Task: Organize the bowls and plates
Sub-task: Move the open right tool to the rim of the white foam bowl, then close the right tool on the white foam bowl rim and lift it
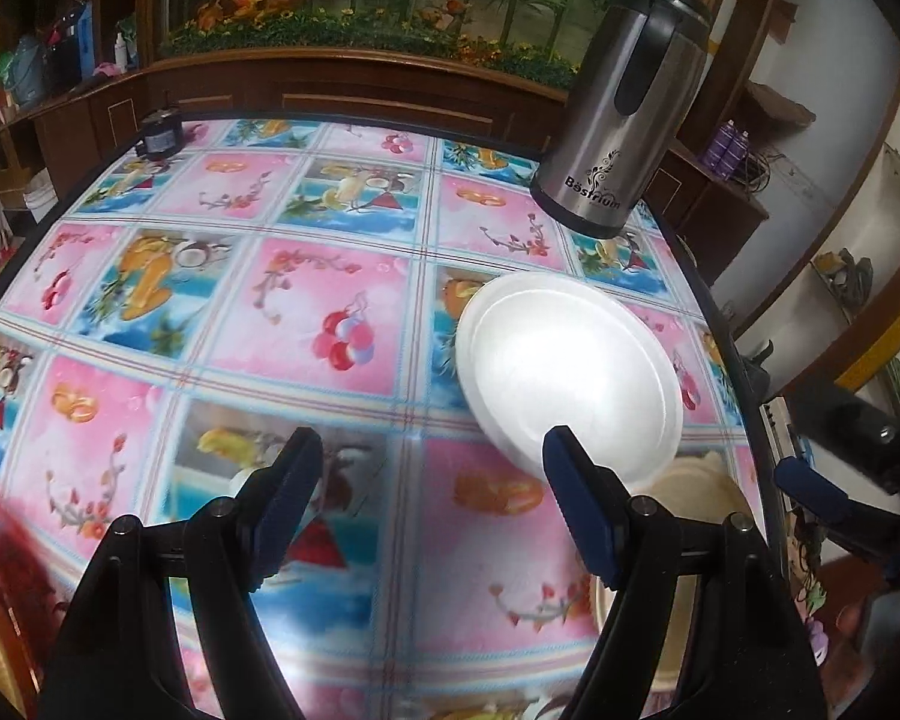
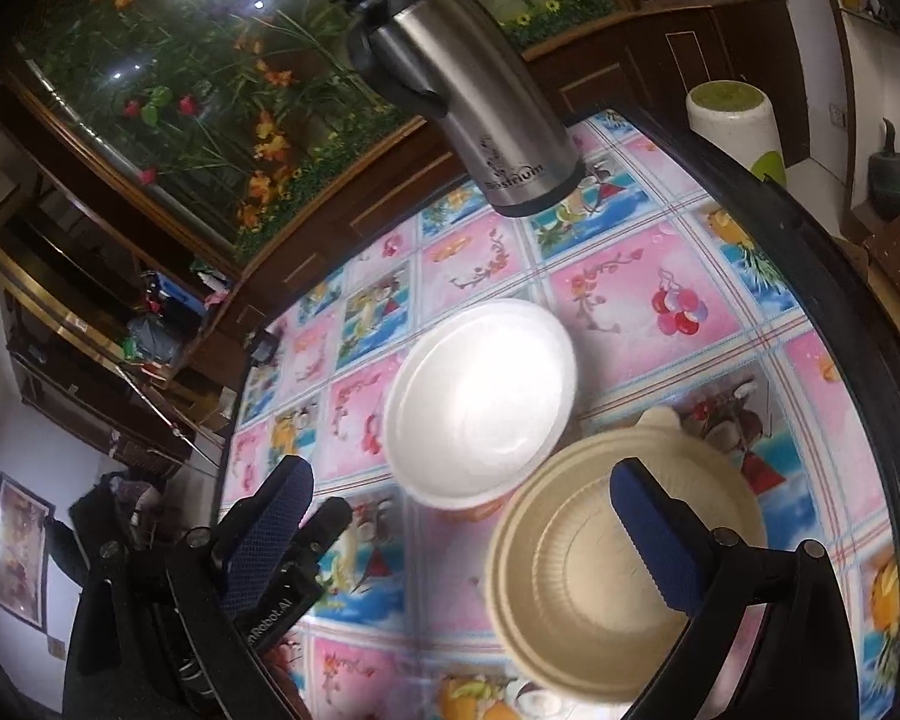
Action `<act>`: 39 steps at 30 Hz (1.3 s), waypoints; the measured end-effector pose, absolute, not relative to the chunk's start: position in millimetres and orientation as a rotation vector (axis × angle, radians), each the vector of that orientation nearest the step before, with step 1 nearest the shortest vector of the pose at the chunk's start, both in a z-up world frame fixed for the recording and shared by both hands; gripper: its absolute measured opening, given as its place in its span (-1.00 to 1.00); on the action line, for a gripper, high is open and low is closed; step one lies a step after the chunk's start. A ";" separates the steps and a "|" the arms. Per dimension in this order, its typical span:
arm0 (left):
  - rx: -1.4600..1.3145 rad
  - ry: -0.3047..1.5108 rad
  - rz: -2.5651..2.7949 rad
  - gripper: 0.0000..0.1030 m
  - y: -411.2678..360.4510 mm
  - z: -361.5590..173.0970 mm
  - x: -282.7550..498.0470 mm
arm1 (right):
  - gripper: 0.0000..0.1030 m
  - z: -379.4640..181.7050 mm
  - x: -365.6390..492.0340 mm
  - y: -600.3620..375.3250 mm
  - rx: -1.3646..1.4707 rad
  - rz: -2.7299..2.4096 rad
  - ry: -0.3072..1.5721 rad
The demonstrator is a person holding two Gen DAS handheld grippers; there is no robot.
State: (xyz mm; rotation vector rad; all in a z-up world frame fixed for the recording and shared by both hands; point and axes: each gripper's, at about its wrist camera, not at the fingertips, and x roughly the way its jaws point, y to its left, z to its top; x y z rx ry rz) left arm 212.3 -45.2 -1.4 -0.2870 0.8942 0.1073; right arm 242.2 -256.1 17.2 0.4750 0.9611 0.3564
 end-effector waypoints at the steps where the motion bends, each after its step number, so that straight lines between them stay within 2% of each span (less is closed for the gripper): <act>1: -0.290 0.903 0.110 0.47 -46.5 -4.3 217.5 | 0.82 13.5 249.5 -256.4 0.471 0.351 0.973; 10: -0.300 0.960 0.122 0.47 -55.7 -29.5 255.8 | 0.54 -18.4 295.6 -249.3 0.419 0.320 1.077; 14: -0.295 0.981 0.131 0.47 -56.7 -38.8 265.2 | 0.48 -26.8 310.3 -244.7 0.389 0.300 1.108; 19: -0.294 0.996 0.150 0.45 -55.0 -46.5 273.3 | 0.27 -38.4 326.0 -238.3 0.356 0.274 1.154; 20: -0.294 0.998 0.152 0.30 -54.7 -48.1 274.8 | 0.22 -41.4 328.6 -236.7 0.351 0.269 1.167; 21: -0.288 1.000 0.159 0.17 -54.4 -49.5 275.7 | 0.06 -44.9 330.8 -235.5 0.347 0.266 1.180; 23: -0.268 1.029 0.173 -0.48 -53.0 -54.9 278.2 | -0.38 -51.5 334.4 -232.0 0.327 0.254 1.207; 24: -0.269 1.037 0.164 -0.53 -52.5 -56.6 278.6 | -0.76 -54.4 335.1 -230.8 0.316 0.245 1.220; 25: -0.263 1.035 0.157 -0.66 -53.2 -56.4 278.3 | -0.85 -56.5 335.2 -230.3 0.310 0.236 1.227; 26: -0.245 1.031 0.152 -0.75 -55.0 -54.7 277.0 | -0.85 -57.3 334.5 -230.0 0.319 0.245 1.228; 39: -0.219 0.928 0.186 -0.75 -37.4 -12.2 222.5 | -0.86 -18.6 293.3 -205.3 0.274 0.327 1.135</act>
